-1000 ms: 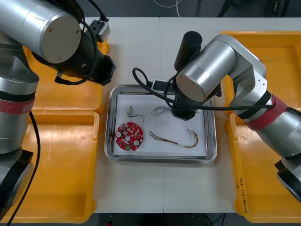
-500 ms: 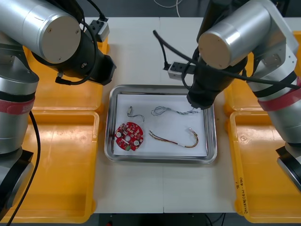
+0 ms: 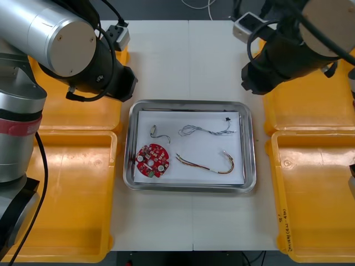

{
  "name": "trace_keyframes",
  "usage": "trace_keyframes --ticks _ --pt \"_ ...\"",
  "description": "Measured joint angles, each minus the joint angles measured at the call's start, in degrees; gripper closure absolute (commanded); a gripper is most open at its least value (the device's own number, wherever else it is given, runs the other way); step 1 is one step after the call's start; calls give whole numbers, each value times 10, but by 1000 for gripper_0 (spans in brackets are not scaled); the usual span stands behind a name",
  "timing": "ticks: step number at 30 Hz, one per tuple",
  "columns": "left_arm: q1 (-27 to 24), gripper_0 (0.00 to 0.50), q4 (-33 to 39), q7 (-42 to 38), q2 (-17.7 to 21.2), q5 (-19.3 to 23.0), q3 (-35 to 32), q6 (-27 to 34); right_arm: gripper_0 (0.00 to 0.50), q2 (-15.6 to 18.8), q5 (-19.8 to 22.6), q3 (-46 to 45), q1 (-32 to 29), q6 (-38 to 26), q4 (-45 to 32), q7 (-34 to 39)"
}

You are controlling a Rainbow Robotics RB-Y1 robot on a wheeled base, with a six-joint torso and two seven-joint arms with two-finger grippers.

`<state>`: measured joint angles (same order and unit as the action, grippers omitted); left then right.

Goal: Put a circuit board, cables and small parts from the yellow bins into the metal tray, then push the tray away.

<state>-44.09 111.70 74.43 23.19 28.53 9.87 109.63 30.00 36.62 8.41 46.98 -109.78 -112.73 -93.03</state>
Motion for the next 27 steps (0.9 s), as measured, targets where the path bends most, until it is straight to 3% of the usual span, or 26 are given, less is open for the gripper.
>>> trace_keyframes --ticks 8,12,19,27 --pt "1 499 1 -4 -11 -15 36 0 0 85 72 -84 -85 0 -67 70" --pt "2 498 1 -51 -14 -15 67 0 0 117 95 -127 -122 0 -75 112" --pt "4 500 -2 -208 -14 -15 119 -1 0 163 101 -189 -173 0 -77 140" --pt "4 500 -53 -214 -15 -15 160 -77 0 180 103 -242 -225 0 -78 151"
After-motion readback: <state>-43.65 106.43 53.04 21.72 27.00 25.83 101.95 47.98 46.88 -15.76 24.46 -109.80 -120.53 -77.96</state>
